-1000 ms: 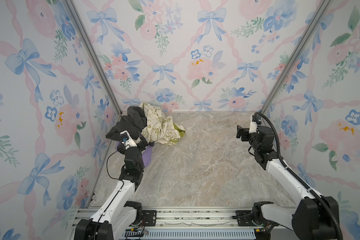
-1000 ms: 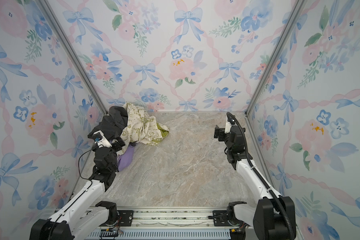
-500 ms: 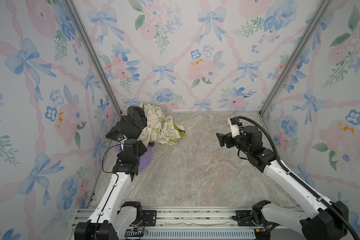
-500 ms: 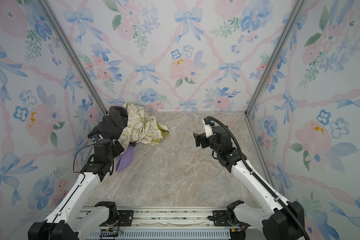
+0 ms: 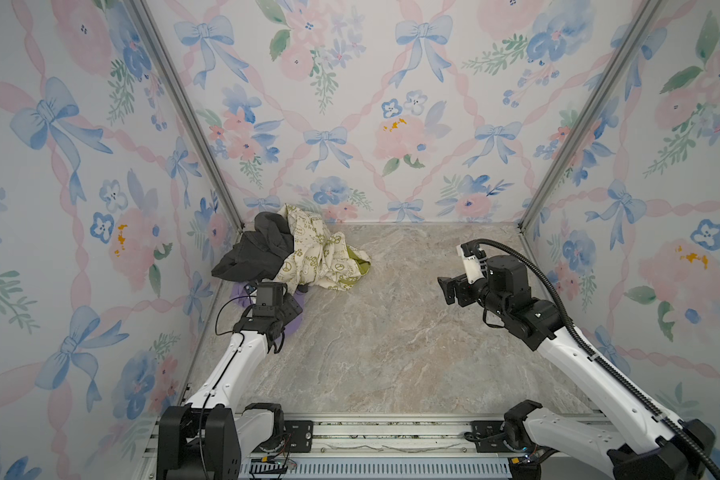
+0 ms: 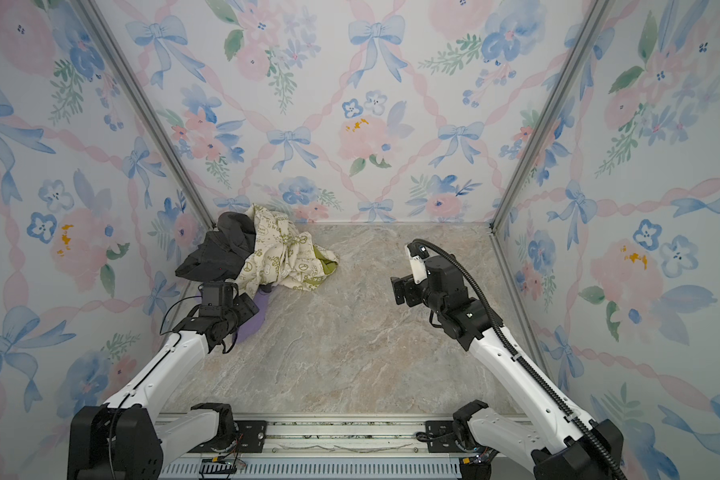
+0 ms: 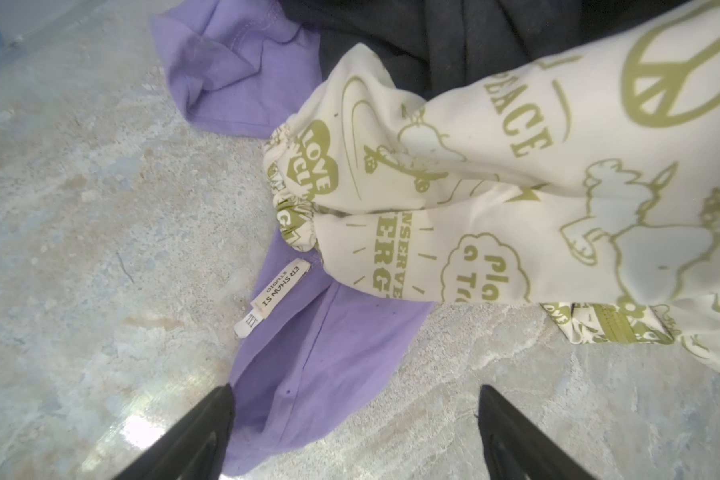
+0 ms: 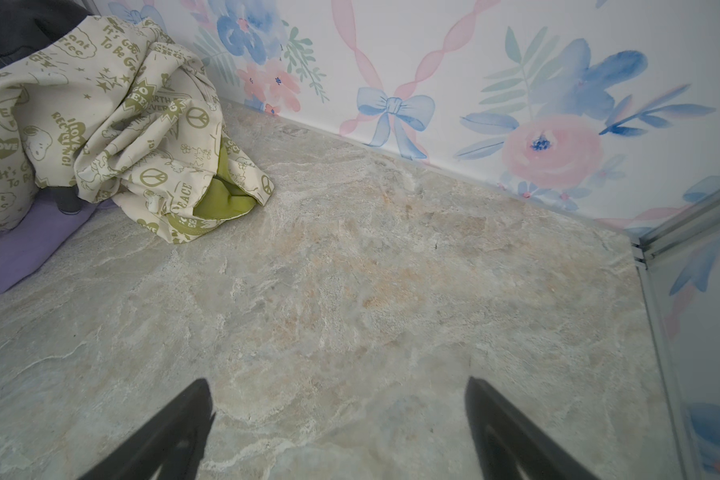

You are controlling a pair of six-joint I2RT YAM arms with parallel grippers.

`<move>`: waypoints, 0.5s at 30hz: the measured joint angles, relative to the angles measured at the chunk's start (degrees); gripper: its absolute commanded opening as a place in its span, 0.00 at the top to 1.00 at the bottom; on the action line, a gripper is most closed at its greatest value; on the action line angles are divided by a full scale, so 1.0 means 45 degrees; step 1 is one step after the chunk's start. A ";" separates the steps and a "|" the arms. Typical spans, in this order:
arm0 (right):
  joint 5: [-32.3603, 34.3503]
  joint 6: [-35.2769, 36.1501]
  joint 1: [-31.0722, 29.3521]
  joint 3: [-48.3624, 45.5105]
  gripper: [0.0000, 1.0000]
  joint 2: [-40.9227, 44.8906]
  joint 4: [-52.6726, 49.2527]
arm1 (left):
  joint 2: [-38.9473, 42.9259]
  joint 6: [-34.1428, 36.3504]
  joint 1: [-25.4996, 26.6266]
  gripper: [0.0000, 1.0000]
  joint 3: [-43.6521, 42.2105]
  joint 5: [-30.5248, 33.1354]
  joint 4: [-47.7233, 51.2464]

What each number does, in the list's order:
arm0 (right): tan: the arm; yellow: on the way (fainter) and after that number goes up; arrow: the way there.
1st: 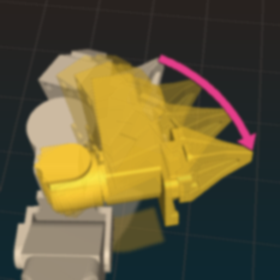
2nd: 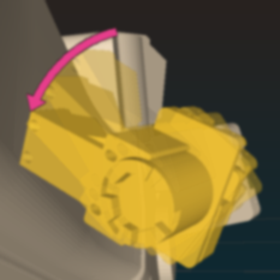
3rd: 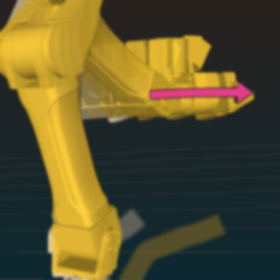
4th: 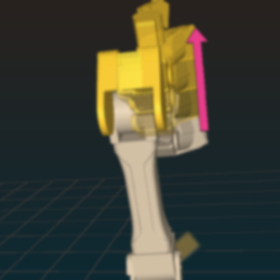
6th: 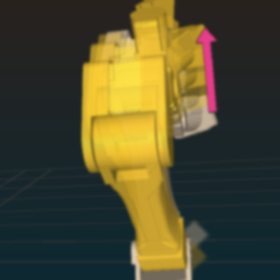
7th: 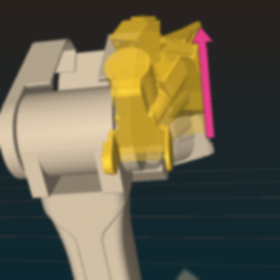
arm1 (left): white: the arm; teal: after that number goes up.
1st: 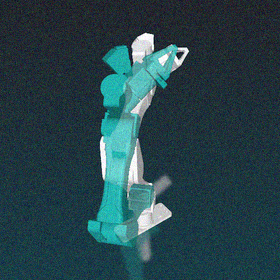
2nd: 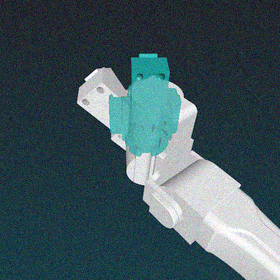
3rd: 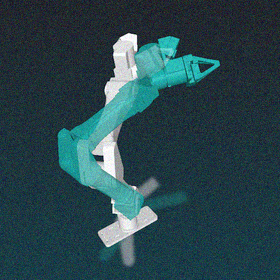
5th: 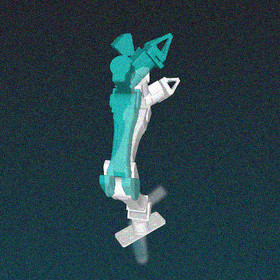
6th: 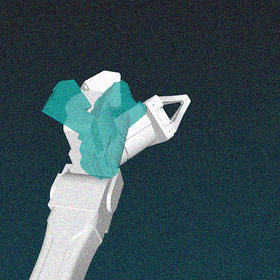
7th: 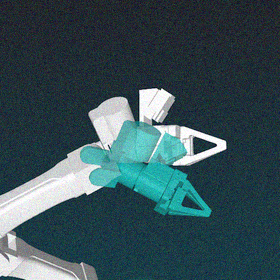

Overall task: Pick out a specific cloth from the pile
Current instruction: 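Lower the left gripper onto the purple shirt while the right gripper approaches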

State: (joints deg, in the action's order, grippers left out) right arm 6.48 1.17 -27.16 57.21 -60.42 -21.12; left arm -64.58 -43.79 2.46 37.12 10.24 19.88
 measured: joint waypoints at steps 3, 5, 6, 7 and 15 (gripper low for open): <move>-0.0015 0.0049 0.0000 0.0000 0.03 0.0155 -0.0126 | -0.0180 -0.0151 0.0131 0.11 0.0000 -0.0228 0.0015; -0.0155 0.0034 0.0000 0.0000 0.03 0.0097 -0.0199 | -0.0432 -0.0330 0.0199 0.12 0.0000 -0.0447 0.0049; -0.0257 0.0010 -0.0005 0.0000 0.03 0.0029 -0.0204 | -0.0631 -0.0423 0.0238 0.13 0.0005 -0.0549 0.0136; -0.0379 -0.0034 -0.0005 0.0000 0.03 -0.0049 -0.0209 | -0.0821 -0.0520 0.0291 0.14 0.0010 -0.0593 0.0248; -0.1073 -0.0549 -0.0160 0.0000 0.03 -0.0685 0.0272 | -0.1525 -0.1117 0.0782 0.20 0.0019 -0.0685 0.1078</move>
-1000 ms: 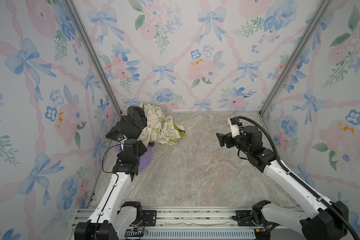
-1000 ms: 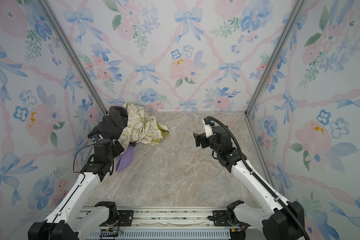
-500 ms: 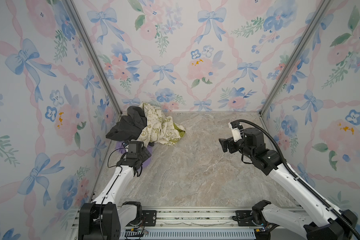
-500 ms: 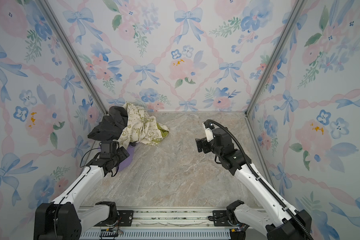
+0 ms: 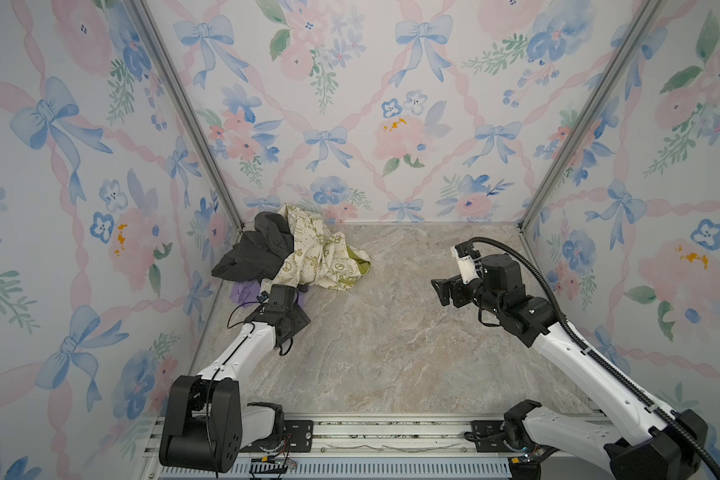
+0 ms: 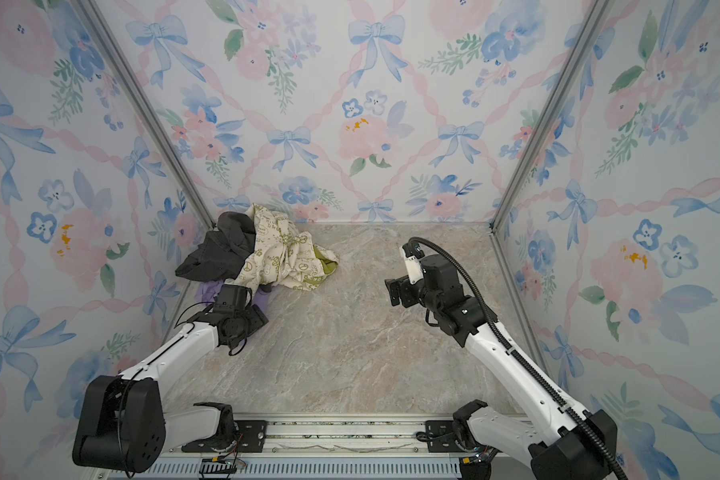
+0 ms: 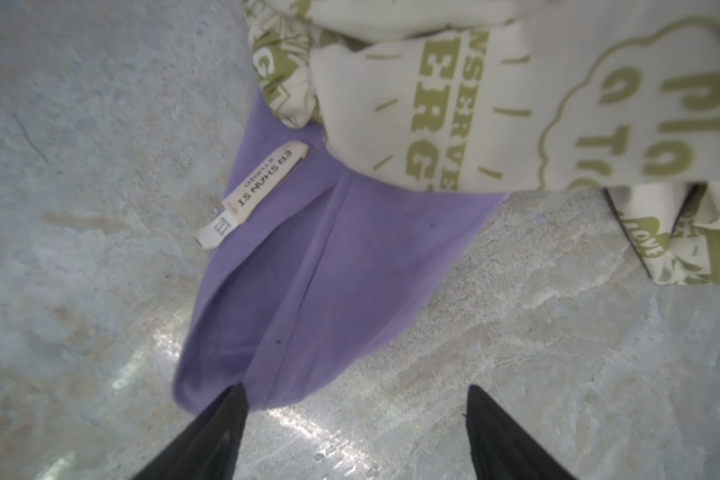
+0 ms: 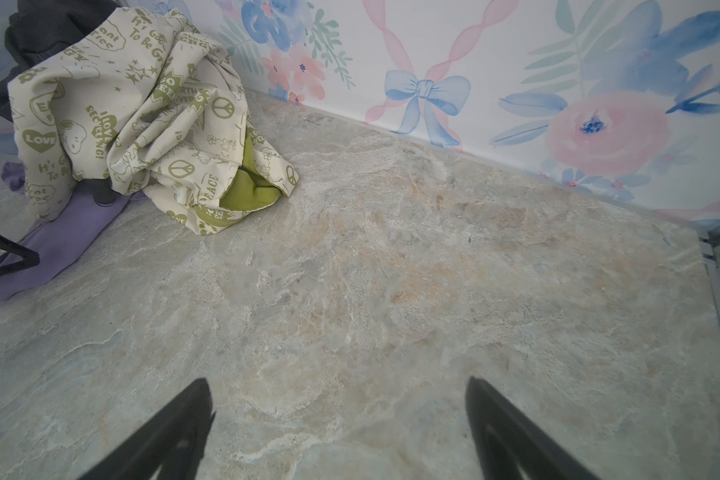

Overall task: Pick out a specific cloth from the pile
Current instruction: 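Lower the left gripper onto the purple shirt while the right gripper approaches, then close the left gripper on the purple shirt and drag it toward the wall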

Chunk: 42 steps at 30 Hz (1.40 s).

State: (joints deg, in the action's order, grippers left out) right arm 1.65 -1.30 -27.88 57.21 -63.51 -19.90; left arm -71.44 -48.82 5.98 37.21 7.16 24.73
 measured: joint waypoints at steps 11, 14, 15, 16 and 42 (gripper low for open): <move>-0.0471 -0.0471 -0.0573 0.0005 0.03 -0.0899 0.0471 | -0.0180 -0.0661 0.0146 0.29 0.0024 0.0933 0.0622; -0.0466 -0.0481 -0.0680 0.0005 0.03 -0.0918 0.0486 | -0.0223 -0.0651 0.0146 0.29 0.0413 0.1477 0.1049; -0.0471 -0.0481 -0.0690 0.0005 0.03 -0.0918 0.0486 | -0.0223 -0.0641 0.0146 0.29 0.0612 0.1656 0.1117; -0.0466 -0.0481 -0.0699 0.0010 0.03 -0.0918 0.0486 | -0.0223 -0.0641 0.0146 0.29 0.0772 0.1802 0.1151; -0.0369 -0.1297 -0.0889 0.0651 0.03 -0.1919 0.1409 | -0.3750 0.0243 0.0044 0.80 0.1967 0.2288 0.1253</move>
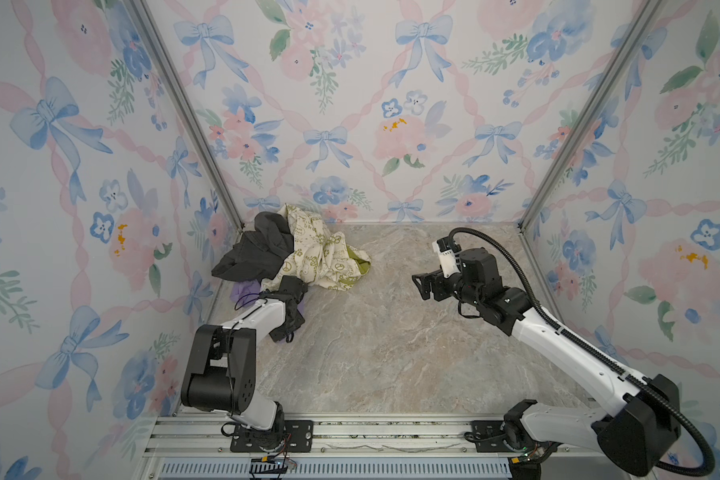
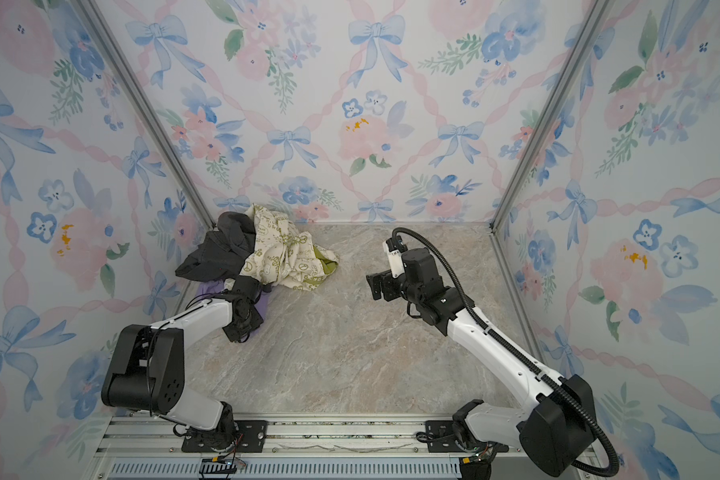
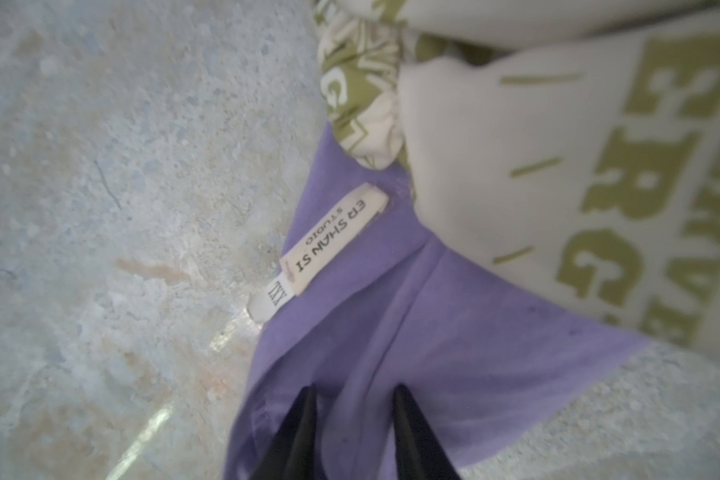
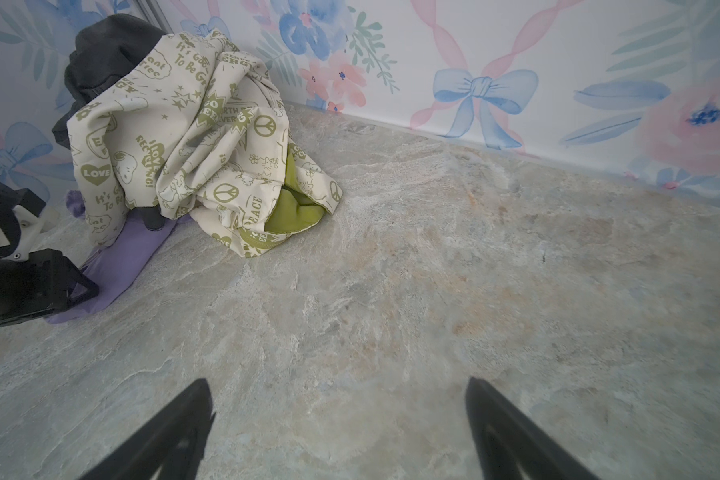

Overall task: Pick out a specific cloth from the pile
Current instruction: 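Close the left gripper on the purple shirt and drag it toward the wall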

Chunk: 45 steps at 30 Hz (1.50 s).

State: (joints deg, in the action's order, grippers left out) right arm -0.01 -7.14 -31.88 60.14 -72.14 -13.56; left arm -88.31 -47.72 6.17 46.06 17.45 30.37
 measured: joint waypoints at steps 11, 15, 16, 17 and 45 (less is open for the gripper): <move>-0.0063 0.0063 -0.0199 0.0651 0.03 -0.0913 0.0131 | 0.0073 0.0850 -0.0219 1.00 0.1399 -0.0811 0.0019; -0.0170 0.0160 -0.0291 0.0869 0.03 -0.1156 0.0141 | 0.0695 0.0957 -0.0355 1.00 0.2021 -0.1020 0.0000; -0.0199 0.0165 -0.0301 0.0899 0.03 -0.1185 0.0141 | 0.0865 0.0952 -0.0374 1.00 0.2161 -0.1035 0.0000; -0.0204 0.0170 -0.0330 0.0923 0.03 -0.1205 0.0151 | 0.1049 0.0952 -0.0384 1.00 0.2297 -0.1039 -0.0010; -0.0248 0.0597 -0.1622 0.1851 0.03 -0.1787 0.0170 | 0.3220 0.0204 -0.0568 1.00 0.6285 -0.0981 0.0243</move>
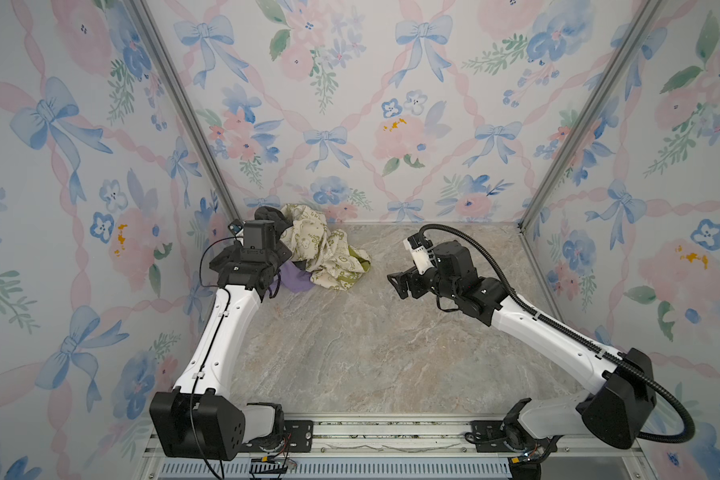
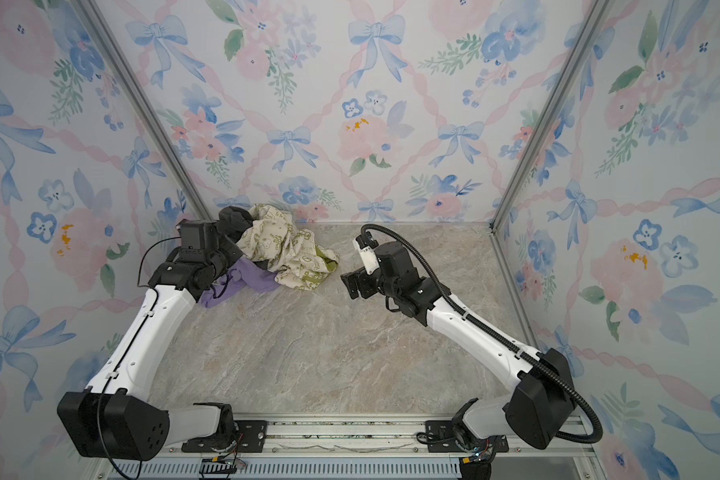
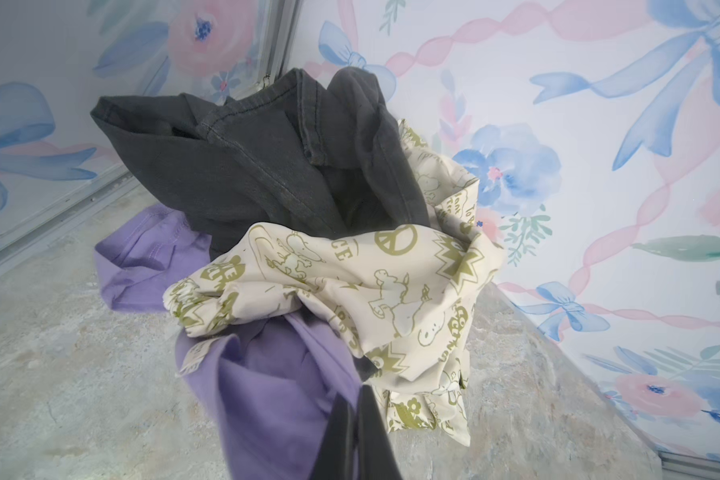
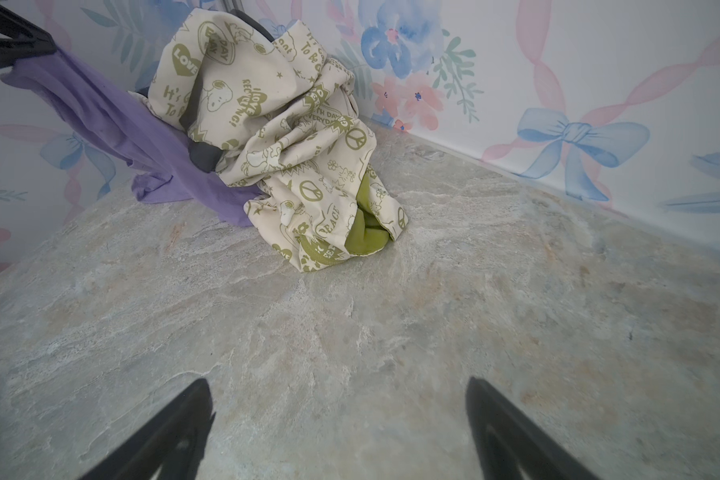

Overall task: Pick out a specific cloth from the pile
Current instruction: 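Close the left gripper on the purple shirt and drag it toward the wall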

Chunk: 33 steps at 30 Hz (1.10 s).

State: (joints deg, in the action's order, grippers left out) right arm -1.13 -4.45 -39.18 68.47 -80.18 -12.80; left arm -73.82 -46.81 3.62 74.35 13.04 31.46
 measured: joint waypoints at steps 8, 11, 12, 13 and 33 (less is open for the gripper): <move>-0.0010 0.0049 -0.0223 0.0287 0.03 -0.0461 0.0000 | 0.0185 -0.0087 -0.0005 1.00 0.0685 0.0141 -0.0005; -0.0039 0.0049 -0.0296 0.0364 0.03 -0.0568 -0.0005 | 0.0199 -0.0092 -0.0005 1.00 0.0869 0.0151 -0.0005; -0.0044 0.0053 -0.0311 0.0398 0.03 -0.0593 0.0000 | 0.0199 -0.0097 -0.0005 1.00 0.0923 0.0146 -0.0005; -0.0044 0.0053 -0.0321 0.0418 0.03 -0.0602 0.0000 | 0.0204 -0.0121 -0.0005 1.00 0.0981 0.0146 -0.0005; -0.0053 0.0199 -0.0335 0.0471 0.03 -0.0743 0.0000 | 0.0204 -0.0529 -0.0005 1.00 0.2963 0.0083 -0.0058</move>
State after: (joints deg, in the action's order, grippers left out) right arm -1.37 -3.55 -40.69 70.59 -83.53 -12.80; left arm -72.90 -49.19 3.60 87.68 13.41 31.20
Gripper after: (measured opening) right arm 0.970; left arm 0.048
